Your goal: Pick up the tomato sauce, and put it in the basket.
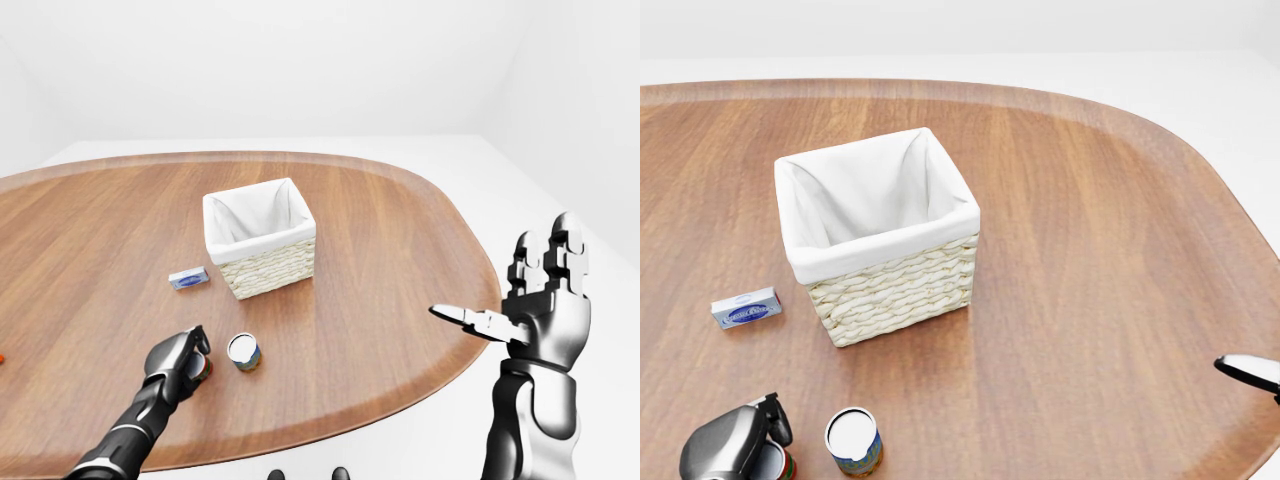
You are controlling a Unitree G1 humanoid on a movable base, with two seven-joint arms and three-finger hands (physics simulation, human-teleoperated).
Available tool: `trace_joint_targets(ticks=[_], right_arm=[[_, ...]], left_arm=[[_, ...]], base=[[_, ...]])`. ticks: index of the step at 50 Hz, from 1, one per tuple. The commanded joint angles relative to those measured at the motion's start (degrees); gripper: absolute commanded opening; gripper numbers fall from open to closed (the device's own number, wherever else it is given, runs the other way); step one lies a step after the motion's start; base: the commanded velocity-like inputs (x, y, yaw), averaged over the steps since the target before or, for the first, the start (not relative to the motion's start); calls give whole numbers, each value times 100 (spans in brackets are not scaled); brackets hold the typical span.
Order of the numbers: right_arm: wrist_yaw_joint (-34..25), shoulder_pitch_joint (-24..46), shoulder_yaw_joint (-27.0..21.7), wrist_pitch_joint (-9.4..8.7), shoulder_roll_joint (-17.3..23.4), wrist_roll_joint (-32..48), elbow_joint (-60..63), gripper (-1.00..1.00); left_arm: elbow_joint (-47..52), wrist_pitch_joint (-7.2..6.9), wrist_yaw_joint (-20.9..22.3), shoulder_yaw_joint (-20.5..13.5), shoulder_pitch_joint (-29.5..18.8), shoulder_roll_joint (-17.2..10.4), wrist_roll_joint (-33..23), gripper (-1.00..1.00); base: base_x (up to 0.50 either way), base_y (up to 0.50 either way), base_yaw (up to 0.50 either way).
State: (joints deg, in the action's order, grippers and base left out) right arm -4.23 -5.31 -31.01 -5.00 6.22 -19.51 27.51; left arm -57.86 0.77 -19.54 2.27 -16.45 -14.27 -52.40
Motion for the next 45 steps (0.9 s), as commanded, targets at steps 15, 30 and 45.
trace_joint_targets(ticks=[15, 30, 45], right_arm=[[-34, -19, -6, 0, -49, 13, 10, 100], [-6, 7, 29, 0, -16, 14, -4, 100], [2, 26, 9, 0, -7, -42, 35, 100]], left_arm=[[5764, -577, 2896, -551, 815, 416, -511, -100], [6173, -577, 3709, -768, -1589, 175, -468, -100], [1915, -577, 2414, -441, -5629, -172, 342, -100]], base=[[0, 0, 0], [0, 0, 0], [0, 0, 0]])
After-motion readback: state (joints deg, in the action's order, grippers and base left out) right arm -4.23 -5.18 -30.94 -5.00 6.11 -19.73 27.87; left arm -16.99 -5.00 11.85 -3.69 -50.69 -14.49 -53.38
